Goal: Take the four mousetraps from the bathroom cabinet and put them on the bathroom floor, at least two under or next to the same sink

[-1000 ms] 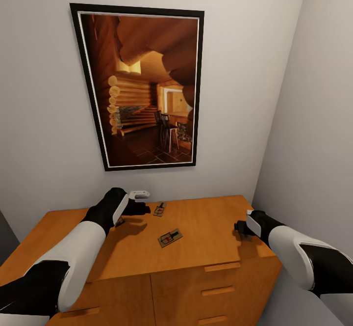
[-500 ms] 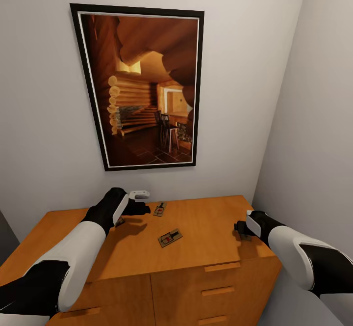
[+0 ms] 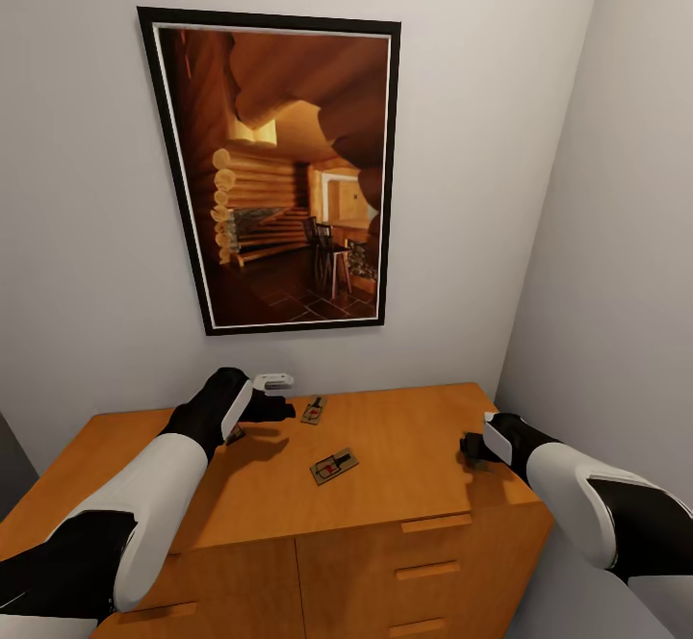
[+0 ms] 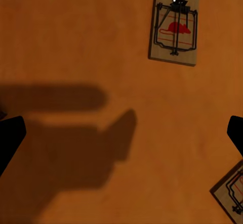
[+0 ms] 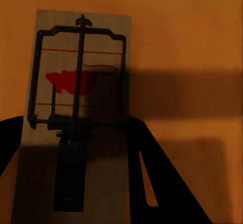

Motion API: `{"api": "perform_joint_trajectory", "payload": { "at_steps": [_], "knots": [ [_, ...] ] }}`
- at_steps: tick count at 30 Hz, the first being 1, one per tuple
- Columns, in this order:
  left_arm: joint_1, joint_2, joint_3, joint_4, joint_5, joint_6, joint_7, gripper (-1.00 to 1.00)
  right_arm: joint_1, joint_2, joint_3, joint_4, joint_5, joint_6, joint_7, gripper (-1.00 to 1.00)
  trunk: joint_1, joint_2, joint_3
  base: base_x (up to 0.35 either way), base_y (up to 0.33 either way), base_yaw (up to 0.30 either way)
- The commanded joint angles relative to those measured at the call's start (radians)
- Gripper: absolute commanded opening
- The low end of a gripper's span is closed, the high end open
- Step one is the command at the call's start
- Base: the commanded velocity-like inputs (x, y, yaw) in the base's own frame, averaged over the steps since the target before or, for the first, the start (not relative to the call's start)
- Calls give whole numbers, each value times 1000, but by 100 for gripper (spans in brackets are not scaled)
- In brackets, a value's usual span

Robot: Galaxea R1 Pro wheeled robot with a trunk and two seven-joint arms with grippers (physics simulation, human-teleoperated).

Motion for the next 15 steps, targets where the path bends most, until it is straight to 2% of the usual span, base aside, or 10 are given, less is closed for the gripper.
{"api": "perform_joint_trajectory", "payload": {
  "at_steps": [1,15],
  "knots": [
    [-1,0,-2,-1,3,4,0,100,0,0,-13,5,-12,2,-5,-100,1,-1,-2,0,0,0],
    [-1,2,-2,-3,3,4,-1,100,0,-1,-12,1,-6,-23,-5,-100,1,-1,-2,0,0,0]
  ]
}}
